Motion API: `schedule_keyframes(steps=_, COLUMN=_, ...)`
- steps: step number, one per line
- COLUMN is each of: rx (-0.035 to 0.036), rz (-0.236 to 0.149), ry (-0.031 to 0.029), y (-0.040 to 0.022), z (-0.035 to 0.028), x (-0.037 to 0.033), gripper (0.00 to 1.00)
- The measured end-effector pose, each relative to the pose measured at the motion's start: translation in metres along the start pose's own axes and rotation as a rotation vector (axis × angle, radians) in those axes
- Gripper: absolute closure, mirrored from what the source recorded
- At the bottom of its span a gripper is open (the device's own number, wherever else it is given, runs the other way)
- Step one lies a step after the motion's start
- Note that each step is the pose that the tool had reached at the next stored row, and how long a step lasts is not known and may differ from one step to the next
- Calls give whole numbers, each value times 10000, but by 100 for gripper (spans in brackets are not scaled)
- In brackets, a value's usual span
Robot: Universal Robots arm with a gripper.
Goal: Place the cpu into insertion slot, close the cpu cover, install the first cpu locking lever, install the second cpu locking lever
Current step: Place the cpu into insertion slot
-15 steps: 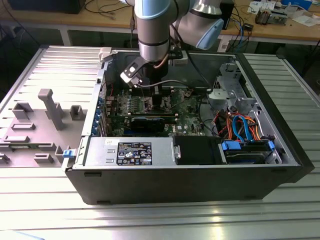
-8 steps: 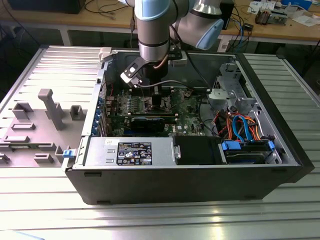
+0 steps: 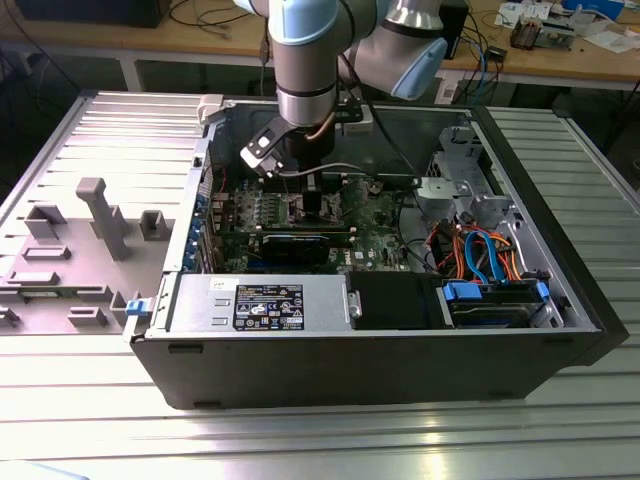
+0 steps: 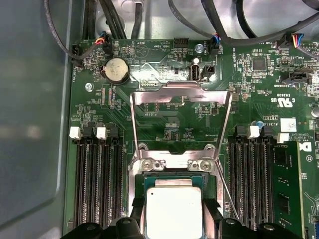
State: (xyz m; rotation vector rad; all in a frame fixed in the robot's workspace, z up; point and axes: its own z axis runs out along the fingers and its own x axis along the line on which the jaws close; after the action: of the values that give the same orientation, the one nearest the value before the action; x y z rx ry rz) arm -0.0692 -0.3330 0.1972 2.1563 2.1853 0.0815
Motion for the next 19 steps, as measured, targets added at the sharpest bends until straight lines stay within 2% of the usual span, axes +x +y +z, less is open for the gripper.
schedule_keyframes(steps=11, rx=-10, rz=8, ry=1, y=-15, z=9, x=-22, gripper=45)
schedule_keyframes(steps=19, rx=-10, rz=7, ry=1, y=17, z=12, x=-23, gripper=45)
